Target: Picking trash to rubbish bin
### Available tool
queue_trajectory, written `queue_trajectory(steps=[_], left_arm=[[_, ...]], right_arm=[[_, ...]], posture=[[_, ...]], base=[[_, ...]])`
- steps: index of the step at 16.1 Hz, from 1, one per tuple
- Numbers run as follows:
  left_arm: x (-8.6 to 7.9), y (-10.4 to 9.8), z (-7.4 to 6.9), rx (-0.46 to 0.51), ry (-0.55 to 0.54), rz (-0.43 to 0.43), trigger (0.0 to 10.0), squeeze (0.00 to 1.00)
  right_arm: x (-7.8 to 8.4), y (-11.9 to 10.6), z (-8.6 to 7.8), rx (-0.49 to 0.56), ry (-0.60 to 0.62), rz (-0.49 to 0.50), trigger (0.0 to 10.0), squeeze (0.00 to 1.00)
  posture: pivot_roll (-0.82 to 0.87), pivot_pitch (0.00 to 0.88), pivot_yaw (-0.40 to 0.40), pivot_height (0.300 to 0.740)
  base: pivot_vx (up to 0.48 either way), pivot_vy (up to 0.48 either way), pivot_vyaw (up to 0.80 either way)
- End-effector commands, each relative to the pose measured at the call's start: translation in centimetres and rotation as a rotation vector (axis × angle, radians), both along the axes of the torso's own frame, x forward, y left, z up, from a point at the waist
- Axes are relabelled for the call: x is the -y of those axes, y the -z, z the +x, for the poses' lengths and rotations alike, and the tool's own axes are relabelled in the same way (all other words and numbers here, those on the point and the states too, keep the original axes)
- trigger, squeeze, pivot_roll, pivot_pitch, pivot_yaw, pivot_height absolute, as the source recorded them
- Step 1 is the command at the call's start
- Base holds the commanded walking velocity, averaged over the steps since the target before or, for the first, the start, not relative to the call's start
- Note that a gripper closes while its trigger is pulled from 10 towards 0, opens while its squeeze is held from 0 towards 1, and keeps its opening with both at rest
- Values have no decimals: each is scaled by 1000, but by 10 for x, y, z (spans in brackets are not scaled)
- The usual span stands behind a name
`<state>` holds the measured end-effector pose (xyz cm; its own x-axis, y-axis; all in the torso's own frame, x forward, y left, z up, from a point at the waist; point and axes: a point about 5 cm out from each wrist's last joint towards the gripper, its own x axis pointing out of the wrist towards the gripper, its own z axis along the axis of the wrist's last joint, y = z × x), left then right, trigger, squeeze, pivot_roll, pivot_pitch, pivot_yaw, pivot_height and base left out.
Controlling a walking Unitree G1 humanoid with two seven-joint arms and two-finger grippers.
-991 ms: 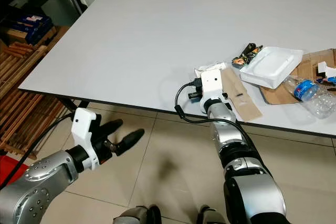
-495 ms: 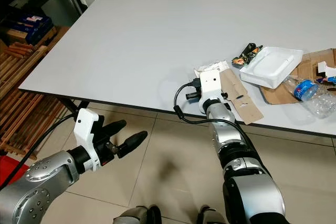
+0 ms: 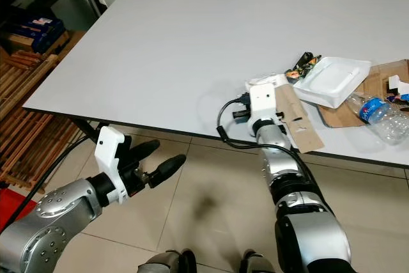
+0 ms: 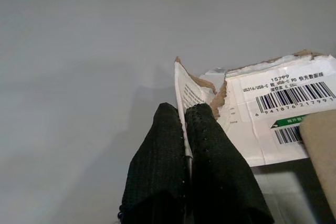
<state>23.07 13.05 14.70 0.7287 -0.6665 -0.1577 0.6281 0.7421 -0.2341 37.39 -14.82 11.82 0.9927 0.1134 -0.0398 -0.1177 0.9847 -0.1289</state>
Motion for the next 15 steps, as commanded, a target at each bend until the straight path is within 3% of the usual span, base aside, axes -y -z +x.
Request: queue_trajectory(steps=[1,3,4,9,15], left_arm=[[-1,-3,3,28,-29,-1,10000,0],[-3,-7,19,114,-160,9,10000,0],[-3,-7,19,114,-160,9,10000,0],[-3,-9,40,246,-371,47,10000,0],[2,-4,50,295,-445,41,10000,0]], right_arm=[[2,-2,1,8,16,13,0,0],[6,-15,4,64,26,17,0,0],[6,-15,4,64,26,17,0,0],[10,-38,7,163,13,19,0,0],[13,-46,4,199,-14,12,0,0]], posture=[[80,140,94,740],[49,130,75,740],[49,130,75,740],[-18,105,30,740],[-51,95,6,740]], base=[[0,0,0],[0,0,0],[0,0,0],[0,0,0],[0,0,0]])
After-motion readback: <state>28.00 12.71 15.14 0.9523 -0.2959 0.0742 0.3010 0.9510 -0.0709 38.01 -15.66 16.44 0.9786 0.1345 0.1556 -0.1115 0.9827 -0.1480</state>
